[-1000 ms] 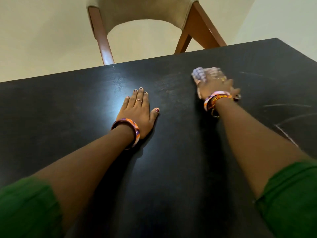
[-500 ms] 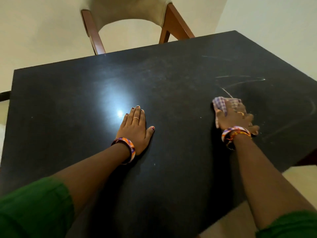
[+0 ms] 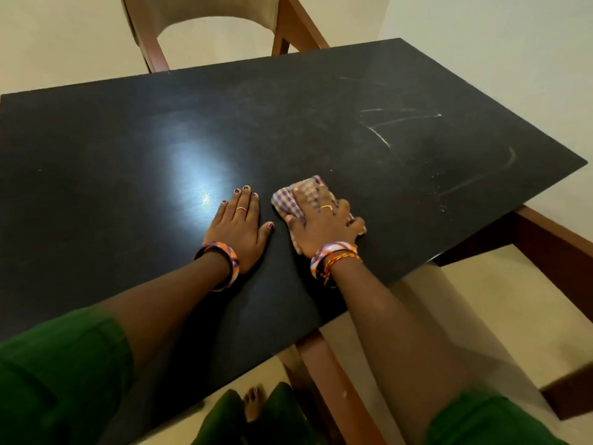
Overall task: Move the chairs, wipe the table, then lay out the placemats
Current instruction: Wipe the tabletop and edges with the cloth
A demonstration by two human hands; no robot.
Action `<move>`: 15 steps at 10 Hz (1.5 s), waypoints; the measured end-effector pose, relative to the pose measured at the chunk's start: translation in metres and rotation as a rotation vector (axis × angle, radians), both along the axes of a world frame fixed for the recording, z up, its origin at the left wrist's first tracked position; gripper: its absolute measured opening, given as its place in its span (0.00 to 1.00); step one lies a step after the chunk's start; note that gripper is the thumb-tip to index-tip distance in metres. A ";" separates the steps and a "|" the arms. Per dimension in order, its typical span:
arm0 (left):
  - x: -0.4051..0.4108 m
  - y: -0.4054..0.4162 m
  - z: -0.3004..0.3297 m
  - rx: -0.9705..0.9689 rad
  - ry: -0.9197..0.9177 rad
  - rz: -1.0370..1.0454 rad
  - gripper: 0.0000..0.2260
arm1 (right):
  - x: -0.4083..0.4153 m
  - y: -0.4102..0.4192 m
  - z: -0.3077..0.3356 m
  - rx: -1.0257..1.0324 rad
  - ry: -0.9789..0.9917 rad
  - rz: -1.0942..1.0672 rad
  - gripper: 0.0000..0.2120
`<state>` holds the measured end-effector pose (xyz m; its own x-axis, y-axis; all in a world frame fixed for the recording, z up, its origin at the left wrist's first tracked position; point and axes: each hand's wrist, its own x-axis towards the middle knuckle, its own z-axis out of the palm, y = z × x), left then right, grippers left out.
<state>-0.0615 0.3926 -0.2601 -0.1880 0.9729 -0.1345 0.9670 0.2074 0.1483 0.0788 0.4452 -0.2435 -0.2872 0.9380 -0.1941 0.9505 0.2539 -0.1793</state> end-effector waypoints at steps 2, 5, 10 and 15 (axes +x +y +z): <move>0.022 -0.029 0.002 -0.013 0.003 0.005 0.28 | 0.103 0.022 0.032 0.000 0.042 -0.408 0.27; 0.070 -0.074 0.000 -0.024 0.005 0.036 0.28 | 0.138 -0.005 0.012 0.016 0.088 -0.330 0.27; 0.078 -0.170 -0.003 0.057 -0.110 0.035 0.22 | 0.138 -0.037 0.001 -0.026 0.278 -0.298 0.26; 0.097 -0.249 0.010 -0.121 -0.180 0.115 0.17 | 0.084 -0.154 0.019 -0.200 0.199 0.200 0.19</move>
